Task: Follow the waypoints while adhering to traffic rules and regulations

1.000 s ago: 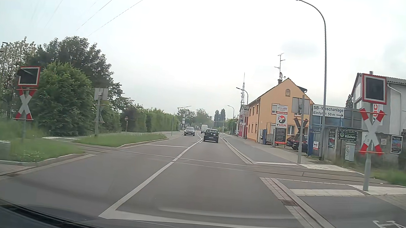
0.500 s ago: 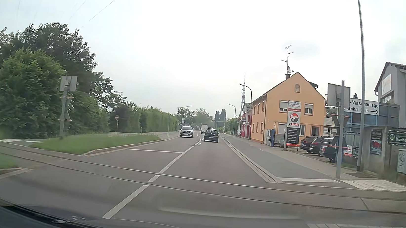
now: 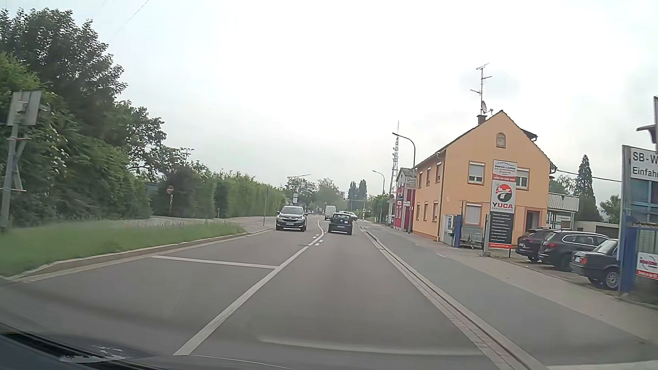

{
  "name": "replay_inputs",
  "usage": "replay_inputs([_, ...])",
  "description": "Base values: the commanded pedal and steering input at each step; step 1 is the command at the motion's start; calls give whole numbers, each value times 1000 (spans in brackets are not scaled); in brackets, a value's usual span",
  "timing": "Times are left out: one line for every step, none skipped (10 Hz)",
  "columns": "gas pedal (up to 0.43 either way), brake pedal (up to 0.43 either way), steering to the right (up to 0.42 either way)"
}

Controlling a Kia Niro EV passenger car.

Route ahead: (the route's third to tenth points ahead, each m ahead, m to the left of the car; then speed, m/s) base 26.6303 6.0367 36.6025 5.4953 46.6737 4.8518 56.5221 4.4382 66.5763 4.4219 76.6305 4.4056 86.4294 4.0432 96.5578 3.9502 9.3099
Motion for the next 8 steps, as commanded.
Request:
replay_inputs([47,0,3])
replay_inputs([67,0,3])
replay_inputs([67,0,2])
replay_inputs([79,0,0])
replay_inputs([87,0,0])
replay_inputs([87,0,0])
replay_inputs([87,0,0])
replay_inputs([87,0,0])
